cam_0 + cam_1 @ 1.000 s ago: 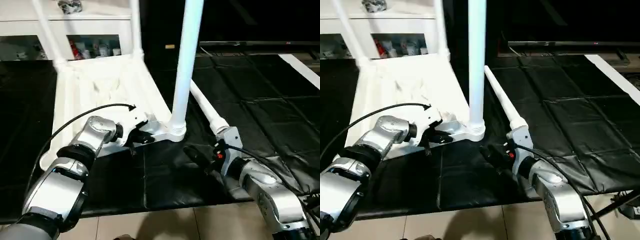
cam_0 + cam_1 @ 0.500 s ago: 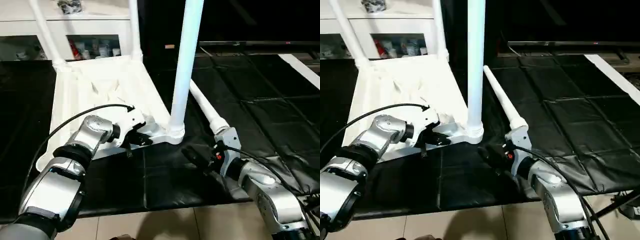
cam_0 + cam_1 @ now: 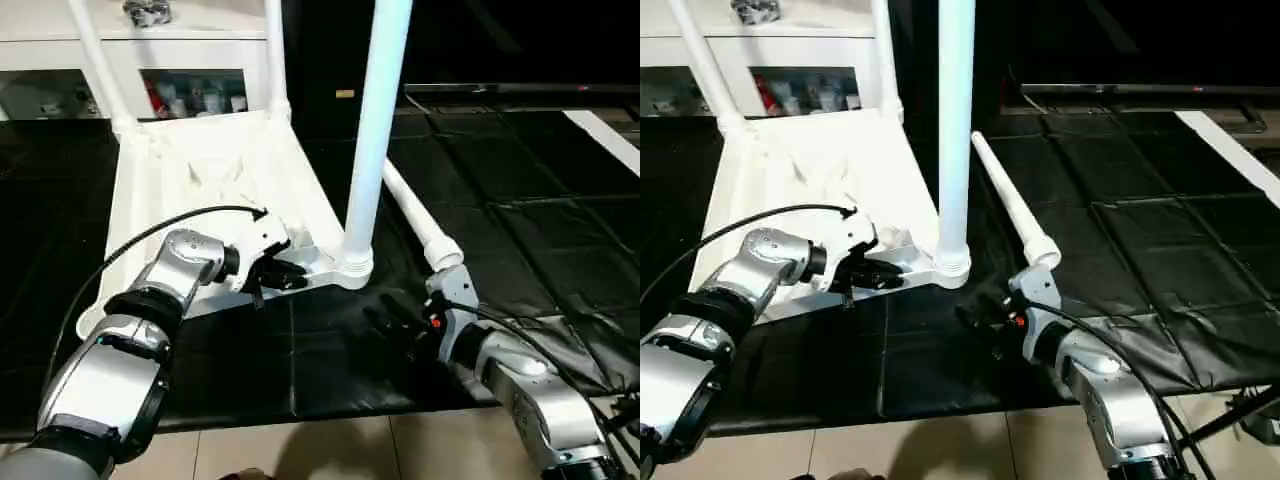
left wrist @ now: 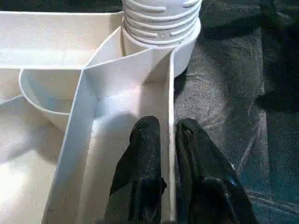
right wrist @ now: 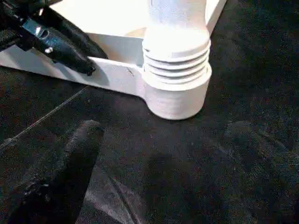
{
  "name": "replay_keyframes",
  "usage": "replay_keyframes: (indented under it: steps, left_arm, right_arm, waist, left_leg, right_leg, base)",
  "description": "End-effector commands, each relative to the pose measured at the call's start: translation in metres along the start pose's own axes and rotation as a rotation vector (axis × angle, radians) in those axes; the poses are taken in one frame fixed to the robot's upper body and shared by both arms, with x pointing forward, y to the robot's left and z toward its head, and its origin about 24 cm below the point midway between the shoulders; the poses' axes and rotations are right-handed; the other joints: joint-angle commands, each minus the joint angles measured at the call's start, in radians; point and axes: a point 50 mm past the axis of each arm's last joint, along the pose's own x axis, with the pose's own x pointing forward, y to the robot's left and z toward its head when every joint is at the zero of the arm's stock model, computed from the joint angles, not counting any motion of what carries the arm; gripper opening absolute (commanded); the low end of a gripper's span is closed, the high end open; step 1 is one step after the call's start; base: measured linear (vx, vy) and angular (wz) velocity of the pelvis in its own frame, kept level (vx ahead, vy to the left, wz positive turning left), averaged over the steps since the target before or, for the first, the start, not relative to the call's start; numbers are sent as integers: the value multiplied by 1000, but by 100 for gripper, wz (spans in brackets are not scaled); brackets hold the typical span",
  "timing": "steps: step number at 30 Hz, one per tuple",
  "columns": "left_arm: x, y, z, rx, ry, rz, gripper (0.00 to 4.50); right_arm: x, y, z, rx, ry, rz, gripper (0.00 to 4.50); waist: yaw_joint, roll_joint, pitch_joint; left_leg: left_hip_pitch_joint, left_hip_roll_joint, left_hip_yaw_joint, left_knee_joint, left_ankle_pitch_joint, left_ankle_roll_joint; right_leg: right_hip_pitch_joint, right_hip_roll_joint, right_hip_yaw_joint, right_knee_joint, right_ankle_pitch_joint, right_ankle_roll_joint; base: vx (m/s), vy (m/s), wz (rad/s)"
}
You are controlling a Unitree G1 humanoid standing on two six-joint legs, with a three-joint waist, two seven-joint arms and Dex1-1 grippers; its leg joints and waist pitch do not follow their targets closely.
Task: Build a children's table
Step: Rotate leg to tighten
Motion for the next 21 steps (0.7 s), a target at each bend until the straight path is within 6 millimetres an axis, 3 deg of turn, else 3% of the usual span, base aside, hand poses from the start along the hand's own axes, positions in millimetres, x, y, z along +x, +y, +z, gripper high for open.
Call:
replay_keyframes:
  steps: [1, 6, 10, 13, 21]
  left_arm:
    - [-2, 1, -1, 14, 11, 6, 72]
    - [-1, 2, -1, 11, 13, 25, 34]
    - [-1, 1, -1, 8, 15, 19, 3]
    - [0, 0, -1, 9, 20, 1, 3]
    - [-4, -5, -9, 11, 11, -47, 3]
  right_arm:
    - [4, -2, 2, -17, -1, 5, 450]
    - [13, -5, -5, -12, 9, -1, 450]
    - [14, -8, -9, -9, 14, -4, 450]
    - [14, -11, -16, 0, 18, -10, 450]
    - [12, -23, -17, 11, -61, -2, 450]
  waist:
    - [1, 6, -64]
    - [-2, 9, -65]
    - [-1, 8, -65]
    - [0, 10, -65]
    - [-2, 8, -67]
  left_leg:
    - [26, 72, -31, -72, -198, 20]
    - [26, 73, -31, -72, -210, 8]
    - [25, 72, -30, -71, -196, 19]
    - [26, 73, -30, -71, -215, 14]
    - [23, 75, -29, -69, -187, 35]
  right_leg:
    - [41, -114, 60, -75, -6, -254]
    - [40, -117, 60, -77, -23, -261]
    - [41, -114, 59, -74, 12, -264]
    - [41, -118, 60, -78, -21, -264]
    - [42, -116, 57, -71, 27, -278]
  base:
    - [0, 0, 0]
    - [0, 0, 0]
    - [0, 0, 0]
    - [0, 0, 0]
    - [0, 0, 0]
